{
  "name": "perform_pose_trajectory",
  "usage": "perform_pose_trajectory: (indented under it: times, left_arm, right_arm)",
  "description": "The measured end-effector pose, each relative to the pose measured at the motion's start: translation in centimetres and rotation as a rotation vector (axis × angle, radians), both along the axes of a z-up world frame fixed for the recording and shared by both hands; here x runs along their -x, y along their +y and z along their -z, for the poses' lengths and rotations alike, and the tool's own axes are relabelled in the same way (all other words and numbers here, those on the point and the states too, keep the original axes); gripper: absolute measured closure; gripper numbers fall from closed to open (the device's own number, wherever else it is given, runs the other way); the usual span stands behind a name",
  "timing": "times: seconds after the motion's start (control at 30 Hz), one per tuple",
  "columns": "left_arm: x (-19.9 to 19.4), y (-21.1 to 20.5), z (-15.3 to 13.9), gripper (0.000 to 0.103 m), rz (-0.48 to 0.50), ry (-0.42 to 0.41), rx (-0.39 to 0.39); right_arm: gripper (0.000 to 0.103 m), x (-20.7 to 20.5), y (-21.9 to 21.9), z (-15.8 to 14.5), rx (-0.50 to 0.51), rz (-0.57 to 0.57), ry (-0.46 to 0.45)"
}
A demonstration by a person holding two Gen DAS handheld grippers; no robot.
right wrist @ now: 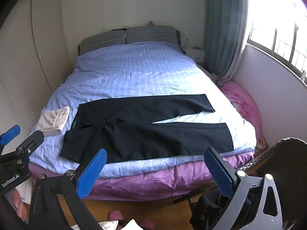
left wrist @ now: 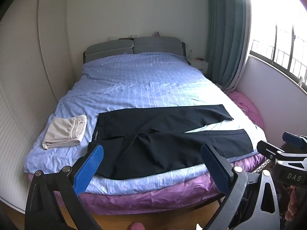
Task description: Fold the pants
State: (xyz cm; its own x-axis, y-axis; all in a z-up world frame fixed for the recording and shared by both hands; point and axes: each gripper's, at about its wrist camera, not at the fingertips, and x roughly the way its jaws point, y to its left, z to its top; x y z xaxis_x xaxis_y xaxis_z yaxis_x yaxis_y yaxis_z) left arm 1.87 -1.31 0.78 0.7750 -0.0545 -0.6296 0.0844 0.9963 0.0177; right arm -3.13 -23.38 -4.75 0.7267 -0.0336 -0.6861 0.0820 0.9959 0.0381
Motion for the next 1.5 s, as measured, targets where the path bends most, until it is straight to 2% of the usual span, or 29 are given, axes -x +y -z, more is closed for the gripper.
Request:
perform_pose_trajectory:
  times: [0.23, 0.37, 0.5, 0.63, 0.77, 0.9, 1.03, 1.13, 1.27, 1.43, 1.5]
  left_arm:
    - [-2.9, -0.1, 1.4, 0.0, 0.003, 0.057, -0.022]
    - [-6.7, -0.7, 2.1, 0.0, 0.048, 0.062, -0.042]
    - [-11.8, -2.0, 2.7, 0.0, 0.109, 0.065, -0.041]
    - [-17.3, -4.7, 3.4, 0.0, 0.188, 0.088, -0.044]
    - [-22.7, -8.5, 4.0, 0.0, 0.256, 0.122, -0.031]
    - [-28.4, -13.9, 5.1, 0.0, 0.309, 0.114, -0.029]
    - [-34.2, -20.1, 7.3, 0.0, 0.321, 0.116, -0.068]
    - [-39.5, -25.4, 10.3, 0.0, 0.316, 0.178, -0.052]
    - [-44.7, -30.7, 14.4, 0.0, 0.295, 0.256, -0.067]
    - [-50.2, -35.7, 20.4, 0.0, 0.276, 0.361, -0.084]
    - [-52.6, -37.8, 23.1, 0.0, 0.272, 0.4, -0.113]
  right_arm:
    - [0.001, -2.9, 0.2, 1.5, -0.031, -0.004, 0.053]
    - [0.001, -5.8, 0.1, 2.5, -0.062, -0.008, 0.059]
    - [0.001, -9.7, -0.8, 3.2, -0.039, 0.023, 0.065]
    - [0.001, -13.6, -3.1, 3.3, -0.019, 0.087, 0.054]
    - [0.001, -18.3, -7.7, 3.8, -0.015, 0.15, 0.054]
    - [0.001, -23.9, -12.9, 4.8, -0.004, 0.139, 0.066]
    - [0.001, -30.7, -18.4, 7.0, 0.027, 0.093, 0.074]
    - [0.001, -35.4, -21.8, 9.1, 0.031, 0.053, 0.091]
    - [0.001, -41.8, -26.9, 13.0, 0.075, 0.031, 0.114]
    - [0.001, -47.6, -32.7, 18.2, 0.041, 0.003, 0.135]
    - [0.003, -49.9, -35.3, 20.7, 0.002, 0.009, 0.16]
